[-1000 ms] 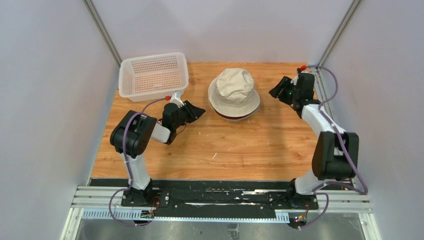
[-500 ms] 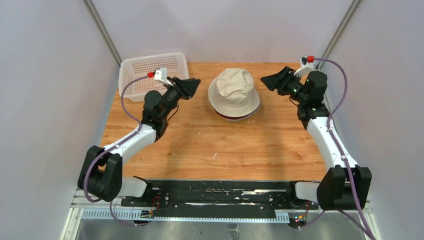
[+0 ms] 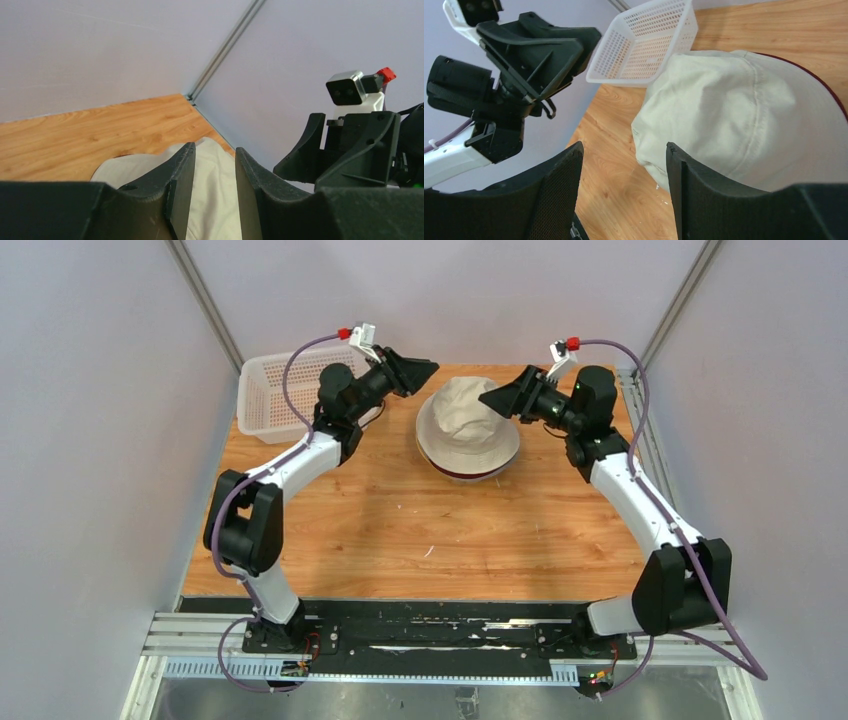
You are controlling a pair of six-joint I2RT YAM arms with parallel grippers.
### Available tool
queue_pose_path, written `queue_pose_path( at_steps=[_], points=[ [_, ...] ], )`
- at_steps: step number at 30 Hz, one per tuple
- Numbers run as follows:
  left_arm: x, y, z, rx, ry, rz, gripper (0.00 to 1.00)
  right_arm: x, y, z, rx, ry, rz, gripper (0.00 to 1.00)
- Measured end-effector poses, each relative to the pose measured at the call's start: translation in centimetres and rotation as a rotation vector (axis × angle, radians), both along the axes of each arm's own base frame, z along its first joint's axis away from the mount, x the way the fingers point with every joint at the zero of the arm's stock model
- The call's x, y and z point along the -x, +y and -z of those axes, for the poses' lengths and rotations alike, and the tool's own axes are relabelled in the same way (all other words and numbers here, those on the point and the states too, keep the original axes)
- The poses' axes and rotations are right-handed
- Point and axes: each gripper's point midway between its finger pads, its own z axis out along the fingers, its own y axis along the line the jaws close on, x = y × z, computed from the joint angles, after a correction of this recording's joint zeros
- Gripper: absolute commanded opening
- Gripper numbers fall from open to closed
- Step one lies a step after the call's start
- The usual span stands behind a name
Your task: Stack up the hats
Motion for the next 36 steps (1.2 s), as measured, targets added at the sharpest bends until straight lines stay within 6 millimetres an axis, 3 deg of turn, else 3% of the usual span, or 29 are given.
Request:
queue_pose_path(
  at_steps=[4,8,12,22,29,36],
  points=[
    [-0.8,-1.7,0.8,-0.018,0.023,0.056,0.4,-0.2,1.5,0.2,0.0,0.005,-0.037,0.61],
    [-0.7,-2.9,1.2,-0.029,0.034,0.095,0.4,-0.7,2.4,1.6,0.008,0.039,-0.057,0.61],
    [-0.5,-3.1,1.3,-0.033,0.036,0.107,0.4,-1.0,2.9,2.9,0.014,0.068,-0.068,0.61],
    [-0.5,-3.2,1.8,-0.049,0.053,0.107,0.4,-0.3,4.0,3.4,0.013,0.076,-0.098,0.61],
    [-0.4,-3.7,-0.8,-0.034,0.004,0.135,0.4,0.7,3.8,4.2,0.017,0.09,-0.101,0.61],
    [0.8,-5.6,-2.5,-0.03,-0.038,0.22,0.4,2.7,2.8,2.2,0.036,0.037,-0.073,0.61]
  ],
)
